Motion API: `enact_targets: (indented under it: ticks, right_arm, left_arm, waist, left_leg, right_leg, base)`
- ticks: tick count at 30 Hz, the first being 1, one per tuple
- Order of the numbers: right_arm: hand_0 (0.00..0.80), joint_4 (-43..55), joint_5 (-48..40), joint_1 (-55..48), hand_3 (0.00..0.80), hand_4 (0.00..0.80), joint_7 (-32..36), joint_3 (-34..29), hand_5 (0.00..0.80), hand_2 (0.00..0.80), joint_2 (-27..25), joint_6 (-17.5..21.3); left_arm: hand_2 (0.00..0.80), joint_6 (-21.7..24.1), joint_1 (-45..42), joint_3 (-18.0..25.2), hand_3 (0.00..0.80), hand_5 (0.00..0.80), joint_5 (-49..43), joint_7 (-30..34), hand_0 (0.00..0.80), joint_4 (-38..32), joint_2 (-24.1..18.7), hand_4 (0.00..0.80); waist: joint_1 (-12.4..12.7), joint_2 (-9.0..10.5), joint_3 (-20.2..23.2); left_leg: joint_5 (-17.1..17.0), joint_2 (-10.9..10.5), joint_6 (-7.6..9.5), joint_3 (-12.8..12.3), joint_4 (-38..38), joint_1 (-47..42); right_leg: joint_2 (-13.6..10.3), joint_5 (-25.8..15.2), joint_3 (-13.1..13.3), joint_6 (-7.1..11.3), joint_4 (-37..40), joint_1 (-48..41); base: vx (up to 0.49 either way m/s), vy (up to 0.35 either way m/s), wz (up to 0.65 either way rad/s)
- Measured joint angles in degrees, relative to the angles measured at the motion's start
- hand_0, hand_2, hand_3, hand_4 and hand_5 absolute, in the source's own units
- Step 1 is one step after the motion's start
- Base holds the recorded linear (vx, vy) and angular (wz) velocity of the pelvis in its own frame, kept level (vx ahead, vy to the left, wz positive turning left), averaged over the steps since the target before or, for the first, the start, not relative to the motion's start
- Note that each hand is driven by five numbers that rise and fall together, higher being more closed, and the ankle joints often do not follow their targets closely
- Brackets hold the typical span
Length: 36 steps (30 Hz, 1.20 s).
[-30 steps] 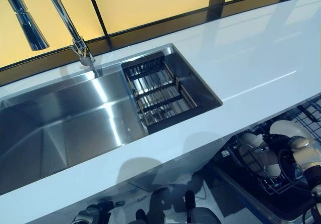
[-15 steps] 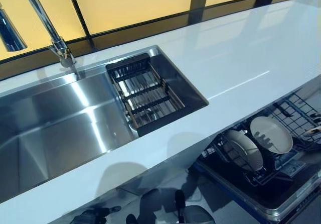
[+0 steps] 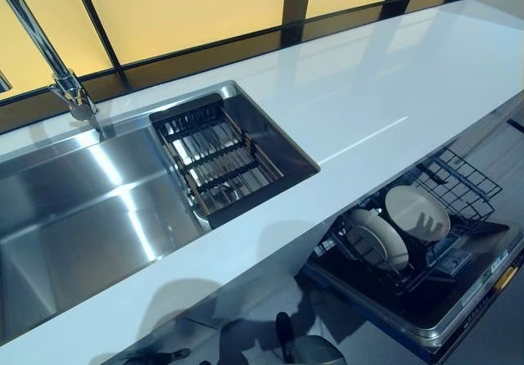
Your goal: Take plates into dishwasher
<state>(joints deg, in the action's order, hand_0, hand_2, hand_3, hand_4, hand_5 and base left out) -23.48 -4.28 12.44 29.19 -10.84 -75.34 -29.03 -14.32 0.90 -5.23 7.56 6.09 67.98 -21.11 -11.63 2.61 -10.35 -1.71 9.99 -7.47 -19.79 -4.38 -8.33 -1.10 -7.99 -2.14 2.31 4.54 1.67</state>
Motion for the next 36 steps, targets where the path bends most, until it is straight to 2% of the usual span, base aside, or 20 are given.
enact_targets:
  ticks: [4,6,7,8,9,10,11,12,13,14,16,17,19,20,23,25,28,31,34,36]
  right_arm:
    - [0.000,0.8,-1.6,-2.8,0.000,0.000,-3.4,-3.0,0.000,0.000,3.7,-0.6]
    - [0.000,0.7,-2.2,-3.7,0.000,0.000,-4.3,-3.9,0.000,0.000,3.6,-1.3]
    - [0.000,0.3,-2.9,-5.0,0.000,0.000,-5.4,-6.6,0.000,0.000,3.6,-1.3]
    - [0.000,-0.4,-3.3,-6.0,0.000,0.000,-6.0,-8.1,0.000,0.000,3.2,-1.1]
    - [0.000,-1.2,-3.4,-6.4,0.000,0.000,-6.2,-9.3,0.000,0.000,3.0,-1.0]
    - [0.000,-2.3,-4.0,-7.6,0.000,0.000,-6.4,-10.6,0.000,0.000,3.0,-0.6]
    - [0.000,-2.9,-4.4,-8.1,0.000,0.000,-6.6,-11.4,0.000,0.000,3.1,-0.5]
    - [0.000,-3.2,-5.0,-8.2,0.000,0.000,-6.9,-12.4,0.000,0.000,3.2,0.1]
    - [0.000,-3.1,-5.6,-8.1,0.000,0.000,-6.9,-13.3,0.000,0.000,2.9,1.1]
    - [0.000,-3.7,-5.6,-7.6,0.000,0.000,-7.4,-13.3,0.000,0.000,2.5,2.1]
    - [0.000,-7.3,-6.1,-4.6,0.000,0.000,-8.5,-9.4,0.000,0.000,2.5,2.8]
    - [0.000,-9.5,-6.4,-3.4,0.000,0.000,-8.7,-6.2,0.000,0.000,2.5,2.8]
    - [0.000,-11.6,-7.4,0.9,0.000,0.000,-8.8,-0.3,0.000,0.000,2.4,2.3]
    - [0.000,-13.2,-8.0,5.1,0.000,0.000,-9.1,2.2,0.000,0.000,2.4,2.4]
    - [0.000,-18.2,-9.0,12.5,0.000,0.000,-10.6,5.3,0.000,0.000,2.1,2.4]
    - [0.000,-18.8,-9.5,12.8,0.000,0.000,-12.0,5.1,0.000,0.000,2.1,2.3]
    - [0.000,-21.1,-9.8,12.0,0.000,0.000,-13.9,4.5,0.000,0.000,1.7,1.4]
    - [0.000,-24.9,-9.7,12.0,0.000,0.000,-13.6,4.5,0.000,0.000,1.6,0.6]
    - [0.000,-29.6,-8.3,9.4,0.000,0.000,-13.5,1.7,0.000,0.000,1.6,0.0]
    - [0.000,-32.8,-6.9,5.0,0.000,0.000,-13.5,-1.5,0.000,0.000,2.4,0.2]
  left_arm:
    - [0.000,0.0,-0.8,2.0,0.000,0.000,0.1,-2.5,0.000,-2.6,-0.1,0.000]
    - [0.000,0.1,-0.1,2.0,0.000,0.000,0.2,-2.8,0.000,-3.2,0.2,0.000]
    - [0.000,0.1,0.4,2.0,0.000,0.000,0.2,-2.7,0.000,-3.7,0.1,0.000]
    - [0.000,0.1,1.0,1.9,0.000,0.000,0.2,-2.4,0.000,-3.7,-0.2,0.000]
    - [0.000,0.2,1.7,1.8,0.000,0.000,0.2,-2.1,0.000,-3.8,-0.8,0.000]
    - [0.000,0.1,2.5,1.2,0.000,0.000,0.2,-1.7,0.000,-3.8,-1.7,0.000]
    - [0.000,0.2,3.4,1.3,0.000,0.000,0.4,-1.4,0.000,-3.8,-2.3,0.000]
    - [0.000,0.1,4.9,1.3,0.000,0.000,1.2,-0.5,0.000,-3.7,-3.2,0.000]
    - [0.000,0.0,5.7,1.3,0.000,0.000,2.1,0.2,0.000,-3.7,-3.5,0.000]
    - [0.000,-0.4,6.8,1.0,0.000,0.000,3.0,0.7,0.000,-3.5,-4.0,0.000]
    - [0.000,-1.1,8.7,0.2,0.000,0.000,3.4,1.1,0.000,-1.1,-4.4,0.000]
    - [0.000,-1.1,10.5,0.2,0.000,0.000,3.4,1.1,0.000,-0.1,-4.5,0.000]
    - [0.000,-1.1,12.3,0.0,0.000,0.000,3.4,0.9,0.000,0.2,-4.6,0.000]
    - [0.000,-1.1,12.4,-0.5,0.000,0.000,3.4,0.5,0.000,0.4,-5.0,0.000]
    - [0.000,-1.0,11.6,-0.6,0.000,0.000,3.4,-0.4,0.000,1.5,-5.1,0.000]
    - [0.000,-0.6,9.2,-0.5,0.000,0.000,4.3,-1.5,0.000,2.6,-5.1,0.000]
    - [0.000,-0.6,5.3,-0.2,0.000,0.000,5.4,-3.6,0.000,3.8,-5.1,0.000]
    - [0.000,-0.2,3.8,0.4,0.000,0.000,5.7,-4.7,0.000,3.8,-5.0,0.000]
    - [0.000,0.3,3.8,1.1,0.000,0.000,5.7,-4.6,0.000,3.6,-5.0,0.000]
    - [0.000,1.2,4.3,1.3,0.000,0.000,5.6,-4.5,0.000,2.6,-5.0,0.000]
  waist:
    - [0.5,-0.68,-0.6]
    - [1.2,-1.59,-1.3]
    - [1.5,-2.70,-1.7]
    - [1.5,-3.67,-1.8]
    - [1.2,-4.30,-2.0]
    - [1.0,-3.59,-2.0]
    - [0.7,-2.91,-2.3]
    - [0.6,-1.34,-2.7]
    - [-0.5,-1.14,-2.7]
    - [-1.7,-1.77,-2.4]
    - [-3.1,-2.66,-2.0]
    - [-3.7,-2.60,-2.0]
    - [-4.0,-1.30,-2.0]
    - [-3.1,-0.76,-1.9]
    - [-1.2,0.58,-2.6]
    - [-1.0,1.94,-2.7]
    - [0.1,2.39,-2.7]
    - [0.2,2.52,-2.8]
    - [1.5,2.46,-2.8]
    - [1.5,2.59,-3.0]
  left_leg:
    - [0.0,0.7,-0.07,3.5,1.3,2.2]
    - [0.0,0.6,-0.02,4.3,2.4,3.1]
    - [-0.5,0.4,0.88,4.2,2.4,4.3]
    - [-1.2,0.4,2.55,4.2,1.2,5.0]
    - [-0.6,0.8,3.85,3.3,1.0,6.1]
    - [1.5,0.6,2.54,2.1,0.3,5.6]
    - [3.0,0.4,3.19,0.9,2.9,6.3]
    - [3.8,-1.0,1.91,0.8,14.7,7.1]
    - [5.3,-1.7,-0.44,2.2,22.5,6.8]
    - [6.5,-2.1,-2.34,3.3,25.7,5.5]
    - [7.1,-3.2,-2.55,4.3,19.5,2.5]
    - [7.0,-3.5,-1.94,3.8,15.2,1.2]
    - [7.0,-4.9,-0.60,4.2,9.1,-1.2]
    - [8.0,-5.3,0.57,4.3,7.6,-1.1]
    - [9.3,-6.1,2.26,4.7,5.0,-1.1]
    - [8.6,-7.4,3.34,5.5,5.0,-0.9]
    - [8.8,-8.2,4.20,5.8,5.7,-0.9]
    - [9.3,-8.3,4.19,5.8,7.4,-0.8]
    - [14.0,-6.8,3.61,4.0,16.4,1.1]
    - [15.8,-6.3,3.92,3.9,18.9,0.9]
  right_leg:
    - [0.0,0.4,-3.5,-0.62,0.4,-1.0]
    - [-0.3,0.7,-4.8,-1.09,0.1,-0.8]
    - [-1.0,0.8,-7.0,-1.86,-0.3,-0.6]
    - [-1.0,1.7,-8.6,-2.12,-1.7,0.3]
    - [-1.2,3.0,-9.7,-2.33,-3.8,1.4]
    - [-2.6,4.0,-9.7,-2.74,-4.3,2.5]
    - [-3.8,3.9,-10.7,-2.97,-3.9,2.4]
    - [-6.1,3.0,-11.9,-3.42,-3.7,1.8]
    - [-7.0,3.0,-12.9,-3.05,-3.8,1.0]
    - [-7.4,3.3,-13.9,-2.55,-5.1,1.6]
    - [-7.7,3.9,-13.8,-2.56,-8.8,5.0]
    - [-8.0,3.9,-13.8,-2.56,-9.8,5.6]
    - [-8.2,4.0,-13.8,-1.39,-11.1,6.6]
    - [-8.3,3.5,-13.3,0.06,-11.1,7.3]
    - [-8.9,1.5,-12.8,0.33,-11.9,9.5]
    - [-9.6,1.2,-10.6,1.47,-11.4,9.3]
    - [-10.2,0.6,-9.4,2.46,-10.8,8.8]
    - [-10.7,0.5,-9.9,2.66,-10.9,8.3]
    - [-11.3,-0.7,-13.0,2.71,-10.8,7.3]
    - [-11.3,-1.1,-13.9,2.60,-10.8,5.1]
  base:
    - [-0.120,-0.126,0.39]
    - [-0.274,-0.033,0.44]
    - [-0.280,-0.044,0.59]
    - [-0.261,-0.047,0.80]
    - [-0.316,-0.023,0.85]
    - [-0.288,-0.005,0.81]
    - [-0.499,0.043,0.69]
    - [-0.533,0.109,0.63]
    - [-0.646,0.162,0.63]
    - [-0.513,0.161,0.60]
    - [-0.466,0.101,0.57]
    - [-0.441,0.031,0.71]
    - [-0.382,-0.001,0.52]
    - [-0.370,0.007,0.04]
    - [-0.395,0.039,0.04]
    - [-0.380,0.033,0.24]
    - [-0.288,0.023,0.05]
    - [-0.255,0.038,-0.05]
    - [-0.223,0.017,-0.32]
    - [-0.132,-0.038,-0.11]
